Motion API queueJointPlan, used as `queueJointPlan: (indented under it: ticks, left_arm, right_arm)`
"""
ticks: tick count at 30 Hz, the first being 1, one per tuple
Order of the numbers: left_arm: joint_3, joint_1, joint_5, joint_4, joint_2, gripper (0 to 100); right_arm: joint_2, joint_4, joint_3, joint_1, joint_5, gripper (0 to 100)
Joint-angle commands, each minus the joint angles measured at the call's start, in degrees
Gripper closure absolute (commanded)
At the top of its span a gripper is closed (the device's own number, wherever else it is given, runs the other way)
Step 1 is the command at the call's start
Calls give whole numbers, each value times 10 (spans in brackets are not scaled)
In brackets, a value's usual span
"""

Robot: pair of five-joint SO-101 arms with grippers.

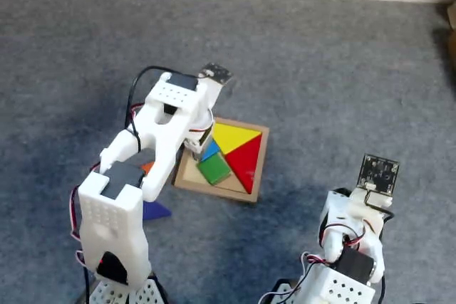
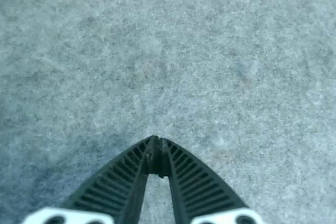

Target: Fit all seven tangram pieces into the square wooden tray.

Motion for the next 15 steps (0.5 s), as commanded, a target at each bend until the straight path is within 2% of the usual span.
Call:
queueJointPlan:
  ticks: [1, 8, 15]
  left_arm:
    - [-18, 7, 1, 33, -57, 860]
    - [-17, 7, -2, 92, -109, 860]
    - [-17, 16, -2, 90, -42, 860]
  right_arm:
    - [-8, -14, 54, 2, 0, 993]
    - [-8, -14, 54, 2, 0, 993]
    - [-8, -14, 54, 2, 0, 993]
